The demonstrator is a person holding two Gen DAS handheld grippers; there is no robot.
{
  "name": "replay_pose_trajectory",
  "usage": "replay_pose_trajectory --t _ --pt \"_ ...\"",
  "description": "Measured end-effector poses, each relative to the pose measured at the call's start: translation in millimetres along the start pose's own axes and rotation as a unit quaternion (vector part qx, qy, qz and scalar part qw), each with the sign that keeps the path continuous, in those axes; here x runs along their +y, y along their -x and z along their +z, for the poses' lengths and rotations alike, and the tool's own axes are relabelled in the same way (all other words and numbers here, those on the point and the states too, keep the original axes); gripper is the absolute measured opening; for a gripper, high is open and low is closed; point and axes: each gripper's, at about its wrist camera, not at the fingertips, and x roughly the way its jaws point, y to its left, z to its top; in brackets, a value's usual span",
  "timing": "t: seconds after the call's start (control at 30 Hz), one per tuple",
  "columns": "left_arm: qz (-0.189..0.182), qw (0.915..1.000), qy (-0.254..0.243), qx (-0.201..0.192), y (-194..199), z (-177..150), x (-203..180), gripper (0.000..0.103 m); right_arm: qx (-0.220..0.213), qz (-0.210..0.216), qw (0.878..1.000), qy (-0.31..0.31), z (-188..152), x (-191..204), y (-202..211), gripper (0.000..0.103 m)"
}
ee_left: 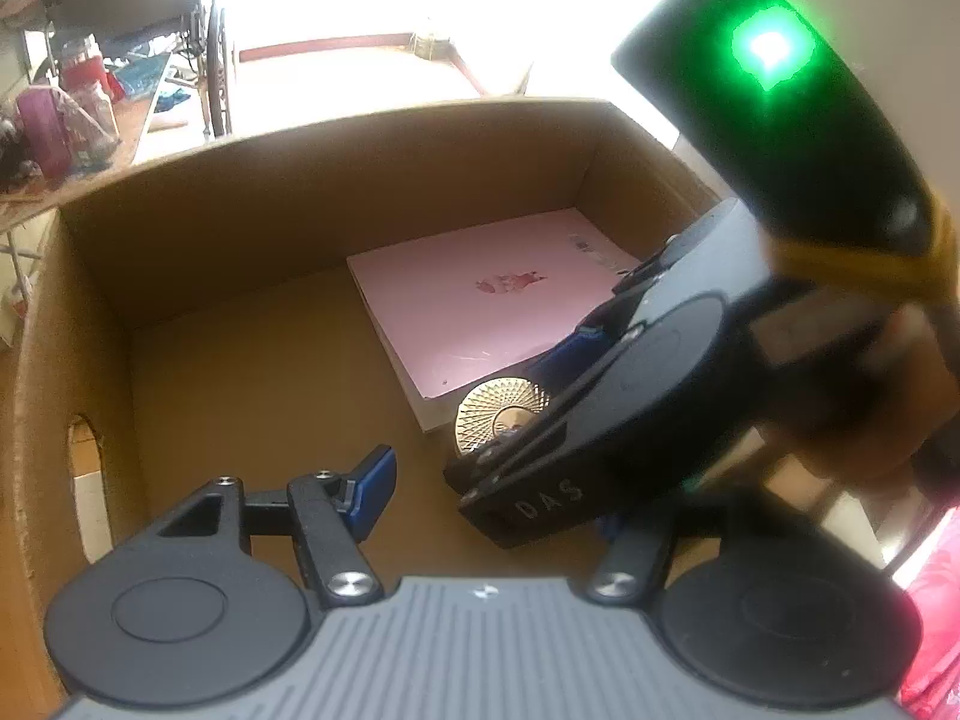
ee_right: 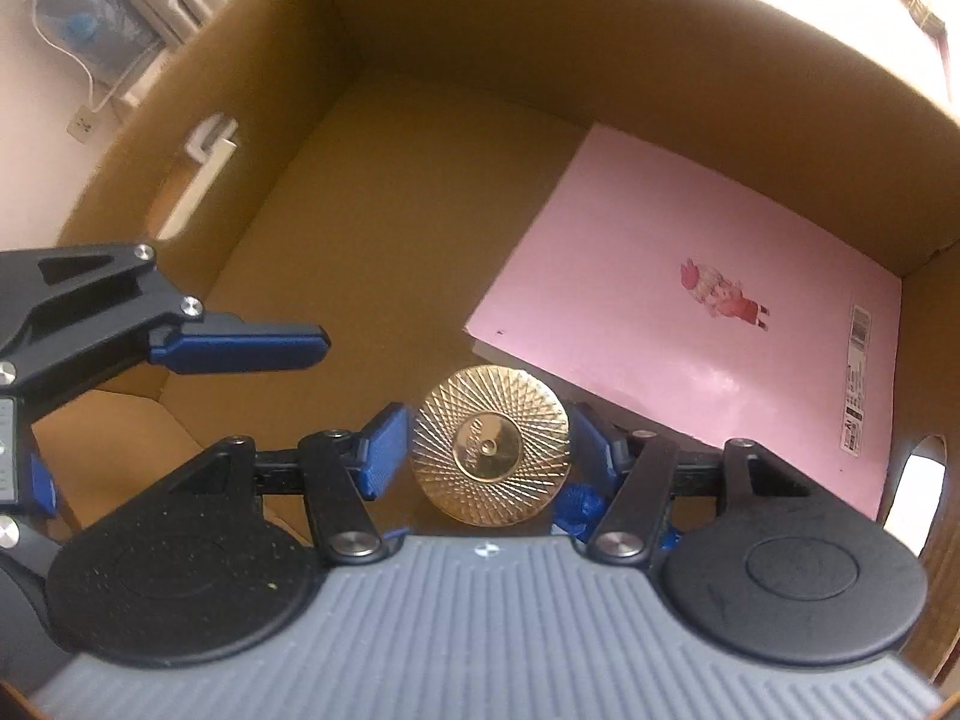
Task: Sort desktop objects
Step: 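Open the right gripper to release the jar beside the wet-wipes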
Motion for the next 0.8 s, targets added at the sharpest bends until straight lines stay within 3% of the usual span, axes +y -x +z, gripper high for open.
replay_pose_trajectory --t 0.2,0.43,0.57,0.63,0.8 --pt "0.015 0.9994 -0.003 -0.031 37 -6 -13 0.071 -0.050 0.012 0.998 -0.037 -9 -3 37 0.071" --pt "0.025 0.9955 -0.019 -0.090 93 -20 -40 0.078 -0.148 0.036 0.985 -0.080 -41 -13 109 0.073" --pt "0.030 0.9913 -0.028 -0.125 123 -42 -61 0.084 -0.207 0.041 0.973 -0.094 -83 -10 157 0.076" --pt "0.031 0.9899 -0.027 -0.135 118 -53 -63 0.086 -0.235 0.041 0.966 -0.100 -105 -8 173 0.078" --pt "0.048 0.9856 -0.020 -0.161 164 -91 -93 0.094 -0.282 0.043 0.953 -0.102 -165 2 199 0.084"
